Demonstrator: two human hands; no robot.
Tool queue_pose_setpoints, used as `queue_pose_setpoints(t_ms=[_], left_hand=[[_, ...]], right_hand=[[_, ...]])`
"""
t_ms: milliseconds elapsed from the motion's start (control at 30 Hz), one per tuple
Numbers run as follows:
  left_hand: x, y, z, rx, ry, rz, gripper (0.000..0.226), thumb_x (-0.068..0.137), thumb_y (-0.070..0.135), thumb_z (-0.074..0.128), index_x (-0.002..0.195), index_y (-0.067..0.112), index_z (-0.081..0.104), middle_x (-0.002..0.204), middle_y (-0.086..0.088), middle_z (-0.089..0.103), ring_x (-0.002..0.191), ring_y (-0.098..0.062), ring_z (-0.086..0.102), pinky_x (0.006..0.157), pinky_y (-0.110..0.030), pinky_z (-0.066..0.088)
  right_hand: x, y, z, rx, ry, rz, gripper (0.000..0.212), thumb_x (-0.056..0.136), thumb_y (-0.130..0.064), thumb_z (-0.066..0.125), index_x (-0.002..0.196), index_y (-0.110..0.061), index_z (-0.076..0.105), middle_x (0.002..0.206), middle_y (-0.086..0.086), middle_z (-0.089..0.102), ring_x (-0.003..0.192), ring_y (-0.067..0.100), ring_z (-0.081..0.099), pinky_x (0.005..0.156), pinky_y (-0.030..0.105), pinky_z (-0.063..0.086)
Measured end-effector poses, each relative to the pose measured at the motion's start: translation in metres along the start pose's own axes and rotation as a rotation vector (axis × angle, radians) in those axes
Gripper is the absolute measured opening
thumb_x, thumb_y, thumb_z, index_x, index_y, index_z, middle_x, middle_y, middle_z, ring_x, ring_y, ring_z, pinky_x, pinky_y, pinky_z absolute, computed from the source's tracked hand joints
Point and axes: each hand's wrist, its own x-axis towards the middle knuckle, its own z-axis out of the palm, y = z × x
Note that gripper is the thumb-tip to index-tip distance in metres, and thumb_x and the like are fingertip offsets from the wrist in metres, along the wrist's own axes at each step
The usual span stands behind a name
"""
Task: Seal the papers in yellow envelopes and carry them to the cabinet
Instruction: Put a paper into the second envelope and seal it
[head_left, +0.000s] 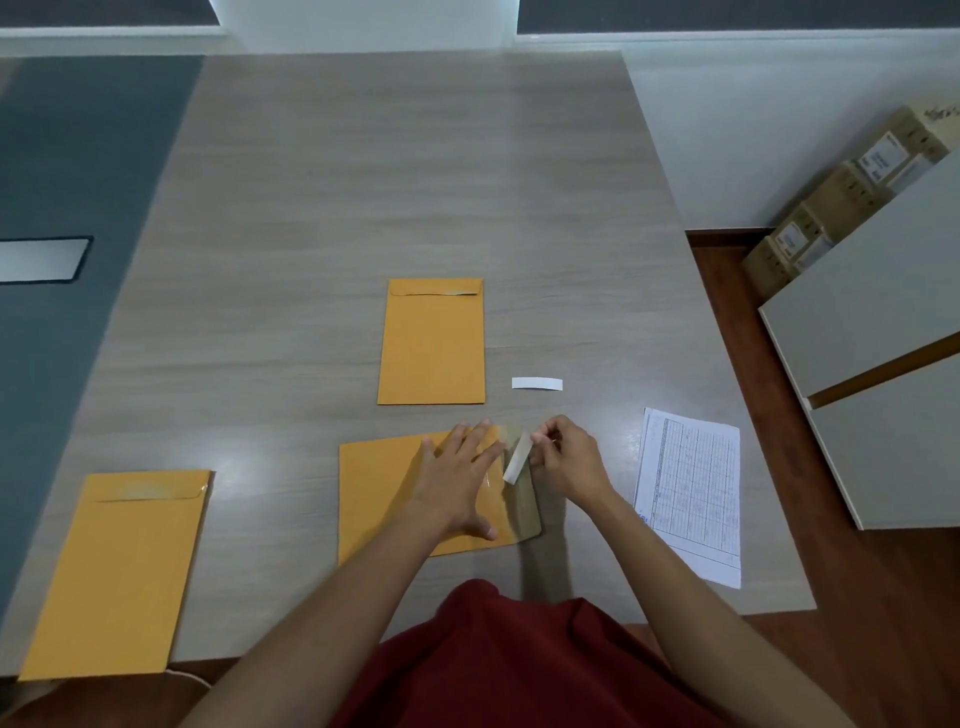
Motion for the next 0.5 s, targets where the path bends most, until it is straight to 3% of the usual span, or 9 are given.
queue_pose_setpoints(t_ms=[133, 200, 333, 433, 500], left_hand=[[0.001, -0.008, 0.004, 0.008, 0.031, -0.017, 0.125, 0.061, 0.079, 0.070, 0.156, 0.032, 0.003, 0.165, 0.003, -0.010, 0.152, -0.025, -0.002, 0.113, -0.061, 0.022], [0.001, -0.013, 0.004, 0.010, 0.037, -0.022, 0.124, 0.061, 0.080, 0.068, 0.156, 0.034, 0.002, 0.165, 0.003, -0.009, 0.152, -0.025, -0.001, 0.112, -0.060, 0.024], [0.002, -0.015, 0.005, 0.014, 0.019, -0.027, 0.124, 0.062, 0.081, 0.067, 0.156, 0.034, 0.001, 0.165, 0.002, -0.010, 0.152, -0.026, -0.002, 0.113, -0.060, 0.023], [0.002, -0.014, 0.006, 0.005, 0.026, -0.030, 0.125, 0.062, 0.080, 0.068, 0.156, 0.033, 0.001, 0.166, 0.002, -0.010, 0.152, -0.026, -0.003, 0.113, -0.060, 0.022], [0.001, -0.014, 0.006, 0.002, 0.039, -0.032, 0.125, 0.062, 0.080, 0.068, 0.156, 0.033, 0.002, 0.166, 0.002, -0.010, 0.152, -0.026, -0.002, 0.112, -0.060, 0.022]], right_hand=[[0.022, -0.021, -0.014, 0.376, 0.143, 0.151, 0.004, 0.092, -0.005, 0.061, 0.093, -0.006, 0.058, 0.074, 0.012, 0.068, 0.061, 0.020, 0.066, 0.058, 0.028, 0.057], [0.045, -0.033, -0.022, 0.476, 0.180, 0.222, 0.014, 0.088, 0.002, 0.060, 0.098, -0.007, 0.058, 0.073, 0.012, 0.067, 0.057, 0.020, 0.065, 0.059, 0.027, 0.055], [0.087, -0.053, -0.028, 0.556, 0.216, 0.321, 0.017, 0.085, 0.010, 0.055, 0.091, -0.005, 0.060, 0.076, 0.014, 0.064, 0.050, 0.019, 0.065, 0.074, 0.038, 0.059], [0.104, -0.057, -0.029, 0.507, 0.281, 0.365, 0.015, 0.085, 0.008, 0.054, 0.085, -0.006, 0.060, 0.087, 0.017, 0.064, 0.053, 0.020, 0.066, 0.066, 0.034, 0.062], [0.107, -0.054, -0.029, 0.439, 0.297, 0.389, 0.013, 0.084, 0.004, 0.056, 0.092, -0.006, 0.060, 0.091, 0.017, 0.067, 0.058, 0.024, 0.068, 0.067, 0.035, 0.062]])
